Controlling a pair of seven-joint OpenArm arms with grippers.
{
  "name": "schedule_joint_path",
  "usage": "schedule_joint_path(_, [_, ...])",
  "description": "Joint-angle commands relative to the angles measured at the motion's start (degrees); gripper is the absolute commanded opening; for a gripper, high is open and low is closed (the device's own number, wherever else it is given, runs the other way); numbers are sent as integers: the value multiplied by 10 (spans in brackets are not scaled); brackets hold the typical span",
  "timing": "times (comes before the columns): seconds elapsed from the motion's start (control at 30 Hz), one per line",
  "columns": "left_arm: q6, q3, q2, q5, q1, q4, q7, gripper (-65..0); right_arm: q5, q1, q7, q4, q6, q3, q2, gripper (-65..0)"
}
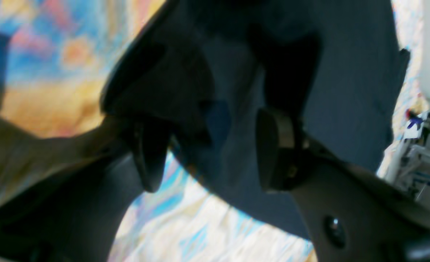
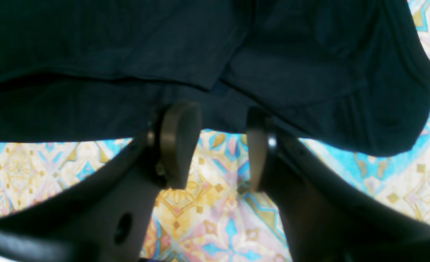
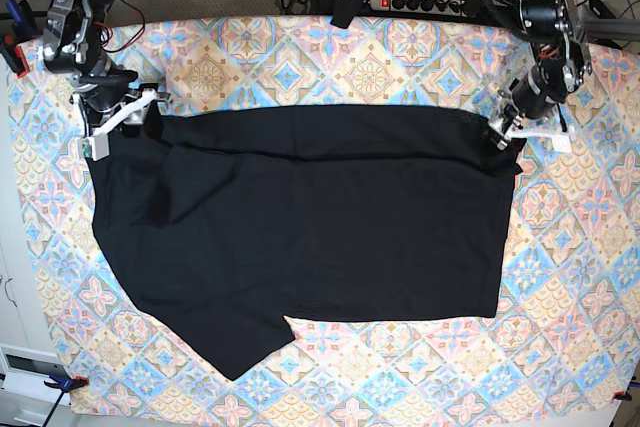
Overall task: Fold the T-shirt properly
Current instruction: 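Drag the shirt by its shoulder edge with both grippers toward the robot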
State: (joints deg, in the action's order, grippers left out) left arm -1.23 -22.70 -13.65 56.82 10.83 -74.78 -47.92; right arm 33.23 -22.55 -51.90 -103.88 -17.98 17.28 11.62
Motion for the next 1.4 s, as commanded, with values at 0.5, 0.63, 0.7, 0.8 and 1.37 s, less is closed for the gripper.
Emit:
schedule_joint_path(0.5, [10, 32, 0, -9, -1, 4, -13, -644, 7, 43, 10, 171, -3, 120, 6, -332])
schedule_joint_path(0.63, [10, 32, 0, -9, -1, 4, -14, -644, 7, 64, 10, 193, -3, 120, 6, -332])
schedule_joint_path(0.7, [10, 32, 0, -9, -1, 4, -14, -644, 7, 76, 10, 206, -3, 120, 6, -332])
schedule_joint_path(0.8, [10, 31, 0, -9, -1, 4, -14, -644, 7, 102, 10, 230, -3, 119, 6, -332])
schedule_joint_path(1.37, [10, 31, -3, -9, 0, 4, -15, -644, 5, 188, 16, 364, -3, 123, 7, -334])
